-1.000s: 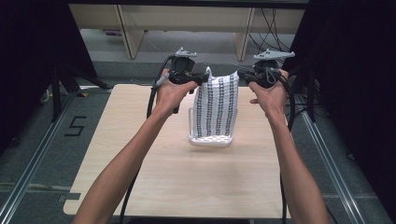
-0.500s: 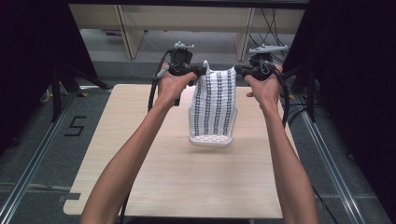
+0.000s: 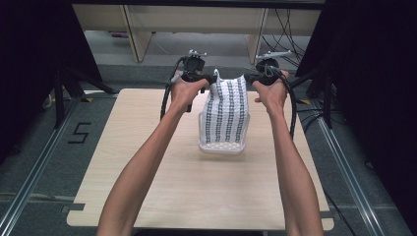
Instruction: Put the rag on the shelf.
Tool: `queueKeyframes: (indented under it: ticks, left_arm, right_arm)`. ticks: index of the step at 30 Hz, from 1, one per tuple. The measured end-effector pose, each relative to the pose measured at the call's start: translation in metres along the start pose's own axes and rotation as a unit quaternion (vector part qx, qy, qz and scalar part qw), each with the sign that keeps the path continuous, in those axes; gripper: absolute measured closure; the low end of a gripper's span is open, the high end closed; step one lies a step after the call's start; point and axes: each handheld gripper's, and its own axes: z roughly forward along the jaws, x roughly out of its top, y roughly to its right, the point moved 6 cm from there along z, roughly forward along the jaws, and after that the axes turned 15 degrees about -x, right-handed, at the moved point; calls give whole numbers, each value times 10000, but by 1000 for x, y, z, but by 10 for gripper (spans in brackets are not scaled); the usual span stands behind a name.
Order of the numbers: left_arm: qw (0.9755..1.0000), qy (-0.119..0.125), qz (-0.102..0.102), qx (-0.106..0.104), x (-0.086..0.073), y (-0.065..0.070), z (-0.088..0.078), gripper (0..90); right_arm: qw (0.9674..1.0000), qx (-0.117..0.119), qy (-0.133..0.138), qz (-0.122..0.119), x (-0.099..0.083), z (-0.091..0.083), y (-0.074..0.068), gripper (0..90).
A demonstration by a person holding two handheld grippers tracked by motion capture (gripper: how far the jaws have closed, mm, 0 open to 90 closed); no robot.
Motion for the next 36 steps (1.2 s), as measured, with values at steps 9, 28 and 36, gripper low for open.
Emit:
queueKeyframes:
  ticks: [9,28,36]
  left_arm:
    - [9997,-229,-91,94,-14,-8,11,805]
    - [9945,-678,-561,565,-32,-27,19,371]
    - [9946,-752,-550,455,-31,-26,11,330]
  right_arm:
    - [9997,45,-230,59,-18,22,-4,891]
    - [9988,-72,-456,146,-37,39,-4,750]
    - [9990,-37,-383,240,-34,31,-2,708]
